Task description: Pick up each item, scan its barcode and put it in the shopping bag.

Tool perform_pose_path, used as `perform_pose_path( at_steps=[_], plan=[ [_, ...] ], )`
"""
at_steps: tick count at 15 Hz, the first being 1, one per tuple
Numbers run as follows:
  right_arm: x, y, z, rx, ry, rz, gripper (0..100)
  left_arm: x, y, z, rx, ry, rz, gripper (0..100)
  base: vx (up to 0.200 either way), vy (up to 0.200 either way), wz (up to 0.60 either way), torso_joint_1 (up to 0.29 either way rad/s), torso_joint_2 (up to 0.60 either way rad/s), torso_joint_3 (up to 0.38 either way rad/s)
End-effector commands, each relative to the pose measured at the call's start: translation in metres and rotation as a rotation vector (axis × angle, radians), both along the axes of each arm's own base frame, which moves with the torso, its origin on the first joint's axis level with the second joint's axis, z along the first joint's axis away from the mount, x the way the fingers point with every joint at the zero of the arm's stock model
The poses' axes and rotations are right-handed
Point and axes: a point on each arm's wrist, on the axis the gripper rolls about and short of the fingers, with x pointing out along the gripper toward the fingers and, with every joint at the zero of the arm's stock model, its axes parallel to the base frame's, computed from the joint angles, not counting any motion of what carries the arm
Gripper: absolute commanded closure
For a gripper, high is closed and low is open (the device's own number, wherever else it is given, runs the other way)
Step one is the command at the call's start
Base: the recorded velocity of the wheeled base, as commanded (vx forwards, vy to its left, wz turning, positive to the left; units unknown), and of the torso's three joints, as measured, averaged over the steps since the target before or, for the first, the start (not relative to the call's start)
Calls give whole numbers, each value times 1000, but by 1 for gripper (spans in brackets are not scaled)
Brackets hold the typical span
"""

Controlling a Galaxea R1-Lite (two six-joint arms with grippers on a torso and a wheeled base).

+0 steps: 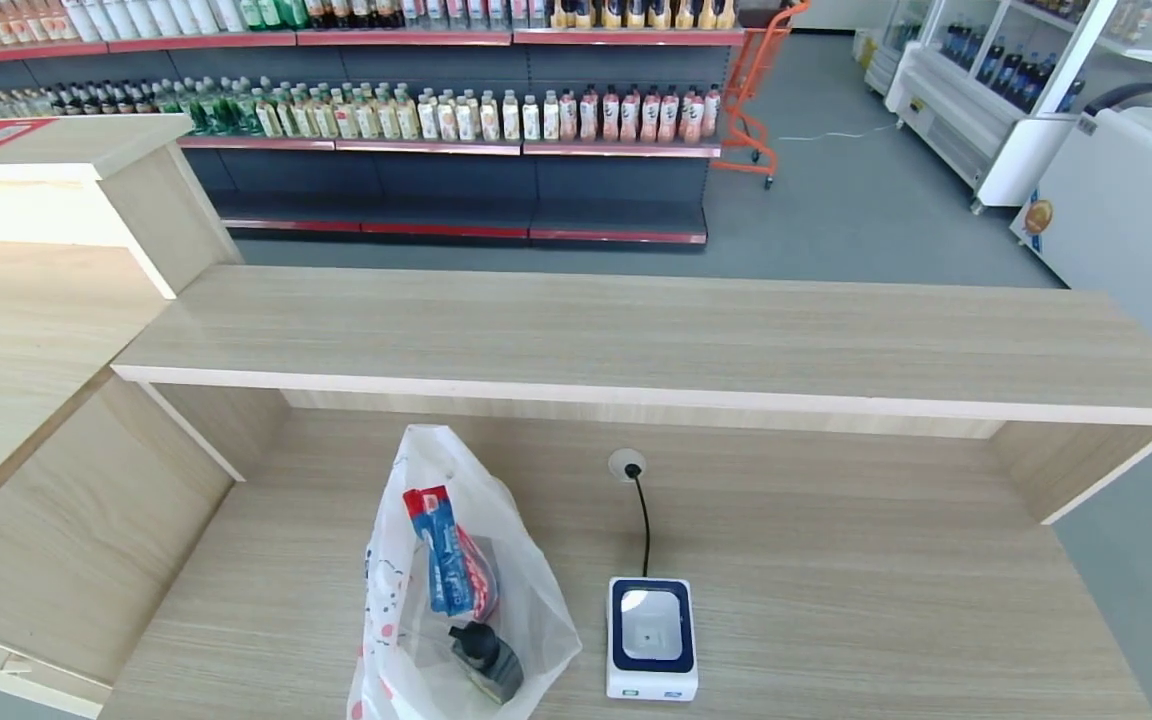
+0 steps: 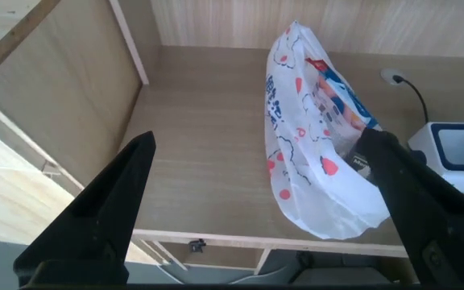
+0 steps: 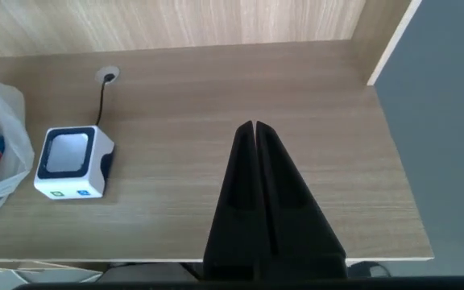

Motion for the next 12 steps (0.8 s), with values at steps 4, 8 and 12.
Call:
perform_pose_path(
  at_steps=[4, 8, 12],
  plan=[
    [0, 0, 0, 11, 3, -1, 100, 0, 0, 0, -2, -2, -1, 0, 0, 0, 0, 0, 0, 0],
    [0, 0, 0, 46, 2, -5, 100, 0, 0, 0, -2, -2, -1, 0, 0, 0, 0, 0, 0, 0],
    [0, 0, 0, 47, 0, -7, 100, 0, 0, 0, -2, 0, 0, 0, 0, 0, 0, 0, 0, 0]
  ],
)
